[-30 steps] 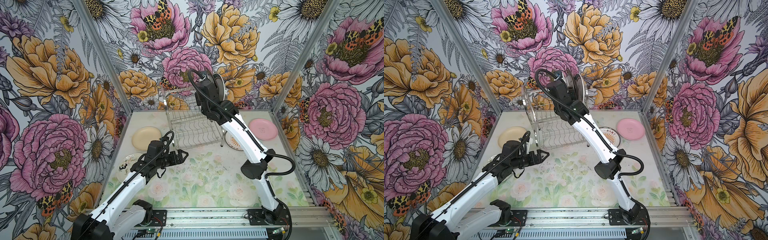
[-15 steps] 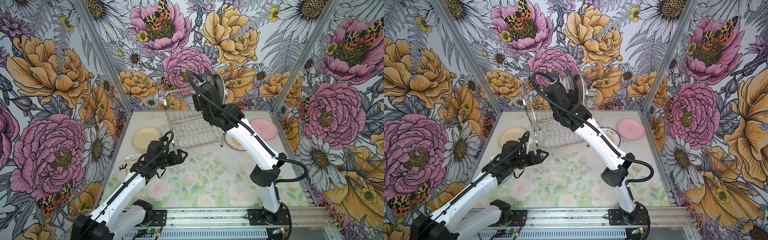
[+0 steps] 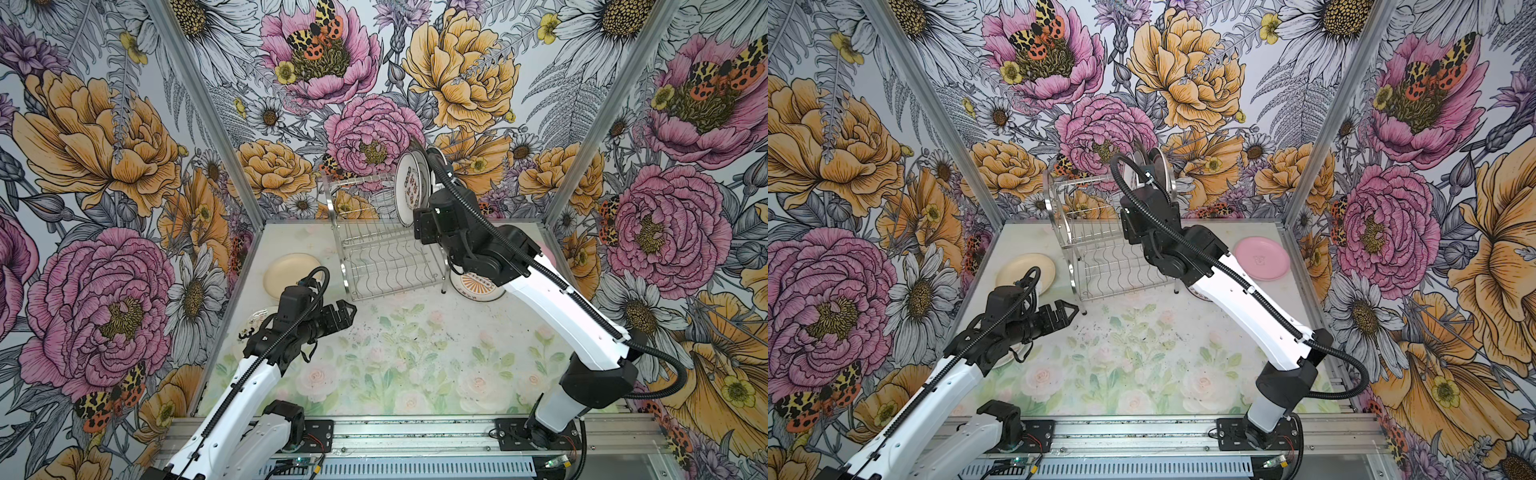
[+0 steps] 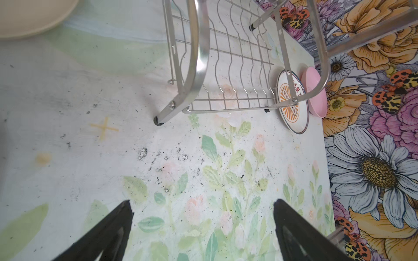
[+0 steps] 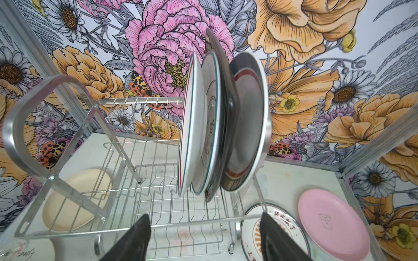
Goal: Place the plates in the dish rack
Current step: 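Open and withdraw the right gripper while left gripper moves to the floral plate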
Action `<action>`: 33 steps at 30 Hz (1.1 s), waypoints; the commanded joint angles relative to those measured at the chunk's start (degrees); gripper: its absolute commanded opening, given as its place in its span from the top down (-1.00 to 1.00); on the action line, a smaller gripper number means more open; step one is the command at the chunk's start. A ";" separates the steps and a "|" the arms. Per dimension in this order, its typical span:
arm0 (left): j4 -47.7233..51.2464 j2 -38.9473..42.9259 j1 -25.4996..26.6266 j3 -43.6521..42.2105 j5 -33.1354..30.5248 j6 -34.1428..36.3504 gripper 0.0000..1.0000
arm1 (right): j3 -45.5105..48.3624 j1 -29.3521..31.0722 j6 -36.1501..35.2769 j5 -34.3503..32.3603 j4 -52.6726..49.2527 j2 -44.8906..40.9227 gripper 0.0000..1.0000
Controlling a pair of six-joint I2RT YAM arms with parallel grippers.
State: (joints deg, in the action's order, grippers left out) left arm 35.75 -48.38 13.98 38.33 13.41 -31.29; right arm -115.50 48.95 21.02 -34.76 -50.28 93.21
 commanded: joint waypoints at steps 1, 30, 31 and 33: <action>4.80 -0.02 -2.85 2.60 -4.45 1.13 -0.93 | 6.65 0.29 6.21 6.06 -0.11 -5.54 -0.55; 2.92 -37.82 -38.67 23.27 -18.72 13.31 -0.25 | 42.68 -11.70 14.87 26.01 -0.09 -27.64 -0.58; 2.23 -39.00 -39.22 23.77 -18.64 13.26 -0.24 | 42.77 -11.85 14.84 26.16 -0.12 -27.60 -0.58; 1.22 -40.74 -39.76 24.87 -19.23 13.40 -0.20 | 42.90 -12.14 14.82 26.41 -0.08 -27.65 -0.58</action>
State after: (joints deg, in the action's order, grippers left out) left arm 40.34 -87.90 -24.75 61.06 -5.15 -19.22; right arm -73.28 37.39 36.16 -9.78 -50.89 66.22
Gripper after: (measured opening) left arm 0.606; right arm 0.790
